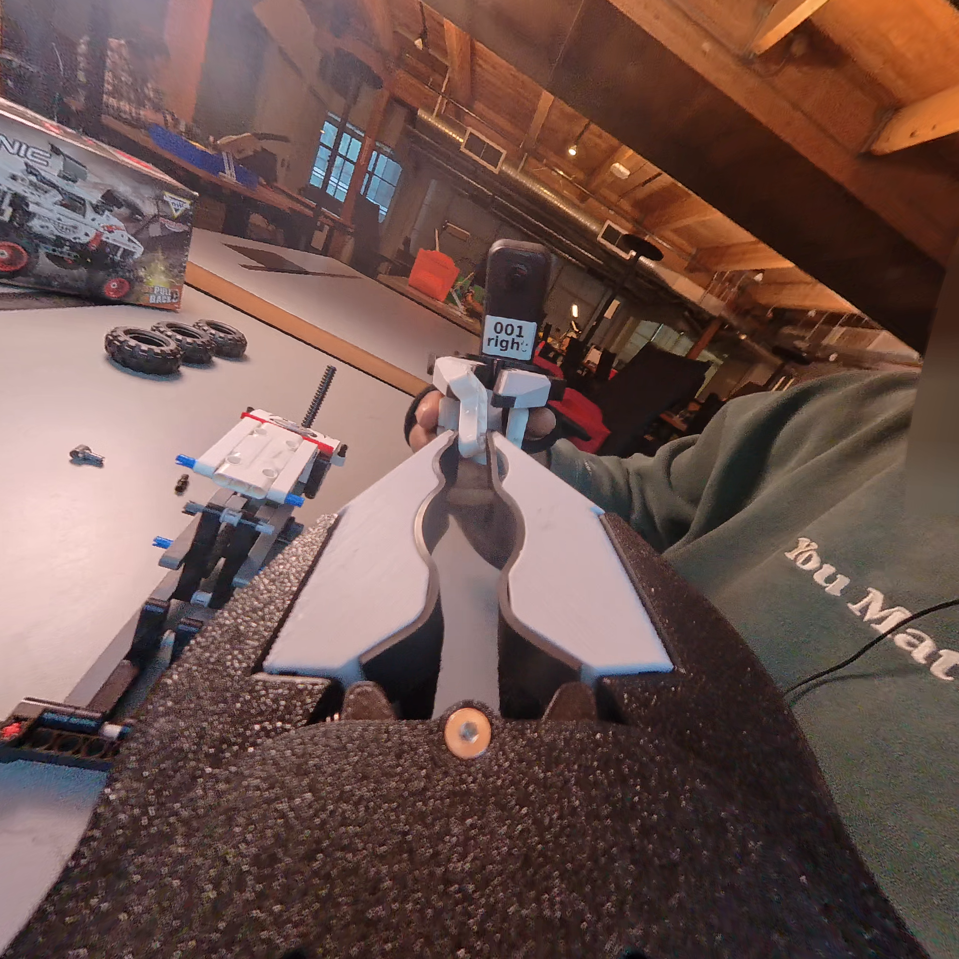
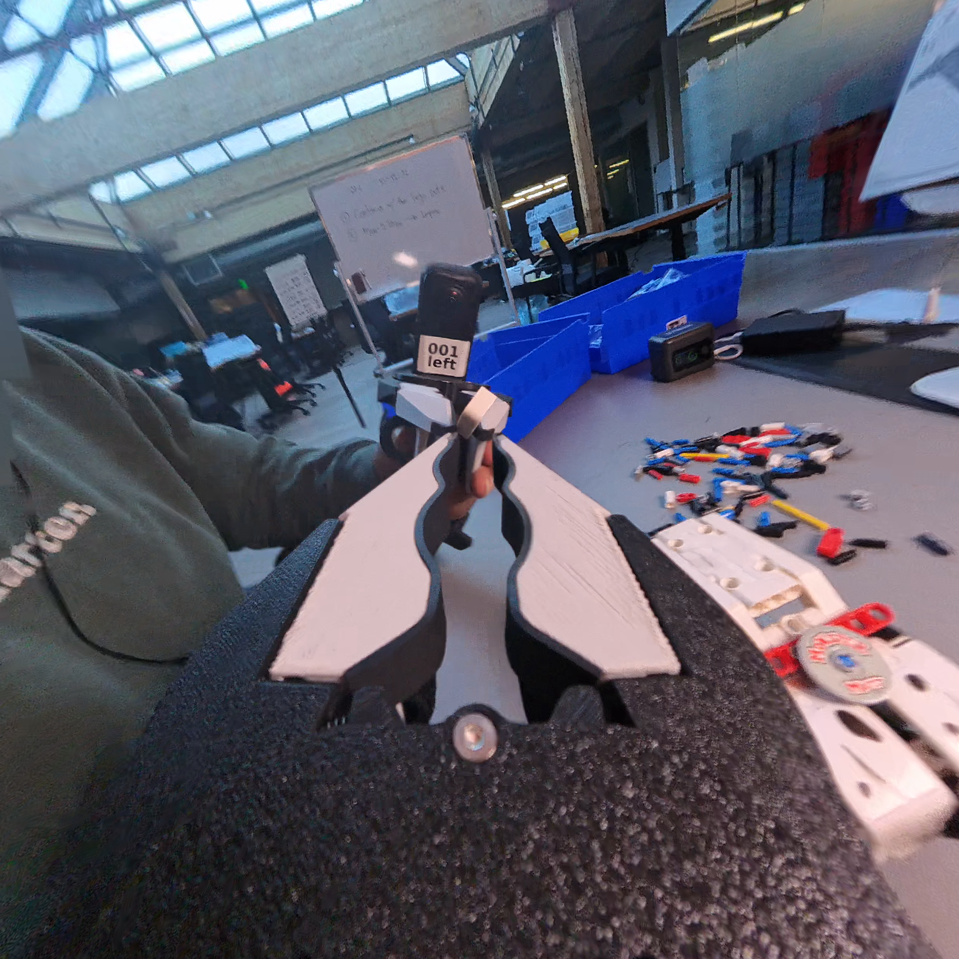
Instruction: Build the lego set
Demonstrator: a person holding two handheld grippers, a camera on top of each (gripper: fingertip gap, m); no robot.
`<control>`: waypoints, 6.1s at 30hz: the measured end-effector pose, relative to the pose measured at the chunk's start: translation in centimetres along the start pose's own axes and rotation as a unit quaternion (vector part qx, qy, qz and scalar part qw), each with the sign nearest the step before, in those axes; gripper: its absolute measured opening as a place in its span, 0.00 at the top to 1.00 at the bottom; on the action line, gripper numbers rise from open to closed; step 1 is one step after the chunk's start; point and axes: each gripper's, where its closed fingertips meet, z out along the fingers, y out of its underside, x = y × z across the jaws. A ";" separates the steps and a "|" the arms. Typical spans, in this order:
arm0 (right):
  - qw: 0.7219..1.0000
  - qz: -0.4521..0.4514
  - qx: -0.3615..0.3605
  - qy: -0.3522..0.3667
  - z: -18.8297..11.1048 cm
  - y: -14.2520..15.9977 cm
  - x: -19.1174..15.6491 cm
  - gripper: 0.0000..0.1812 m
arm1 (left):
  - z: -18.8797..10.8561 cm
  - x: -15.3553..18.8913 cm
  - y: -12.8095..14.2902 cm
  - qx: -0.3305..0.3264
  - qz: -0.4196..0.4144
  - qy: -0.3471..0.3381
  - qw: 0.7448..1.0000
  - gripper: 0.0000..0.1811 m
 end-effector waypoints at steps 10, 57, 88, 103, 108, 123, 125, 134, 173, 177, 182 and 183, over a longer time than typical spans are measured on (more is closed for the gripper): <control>0.855 -0.491 -0.152 0.067 0.3 2.6 0.3 0.87 | 1.1 0.8 2.7 -0.049 -0.227 0.092 0.968 0.94; 0.755 -0.017 -0.643 -0.128 -3.9 8.2 4.9 0.79 | -1.6 -3.0 3.2 -0.119 -0.101 -0.050 0.986 0.96; 0.899 -0.304 -0.315 0.020 -1.4 5.8 1.8 0.88 | 1.6 -1.7 5.4 -0.204 -0.232 0.035 0.951 0.96; 0.908 -0.302 -0.291 0.013 -0.3 6.6 1.3 0.91 | 1.1 -1.6 5.8 -0.207 -0.196 0.005 0.958 0.93; 0.936 -0.218 -0.276 0.006 -0.6 6.6 1.0 0.91 | 0.4 -2.8 5.2 -0.226 0.022 -0.068 0.971 0.81; 0.944 -0.188 -0.269 -0.022 -0.6 6.9 -0.2 0.91 | 1.5 -1.2 5.8 -0.261 0.284 -0.060 0.921 0.96; 0.941 -0.196 -0.274 -0.017 -0.7 7.0 -0.1 0.92 | 1.4 -1.4 6.1 -0.266 0.281 -0.061 0.920 0.96; 0.918 -0.233 -0.320 0.002 -0.5 7.7 0.4 0.92 | 1.0 -2.3 6.9 -0.288 0.300 -0.076 0.906 0.96; 0.876 -0.266 -0.402 0.027 -0.5 9.9 1.2 0.92 | 0.2 -3.3 8.7 -0.368 0.291 -0.001 0.883 0.96; 0.878 -0.252 -0.405 0.029 -0.5 10.0 1.3 0.92 | 0.2 -3.3 8.7 -0.375 0.292 0.010 0.880 0.96; 0.871 -0.251 -0.422 0.029 -0.4 10.2 1.5 0.92 | 0.2 -3.5 8.7 -0.384 0.295 0.014 0.875 0.96; 0.869 -0.251 -0.425 0.028 -0.4 10.2 1.5 0.92 | 0.2 -3.5 8.7 -0.385 0.294 0.014 0.875 0.96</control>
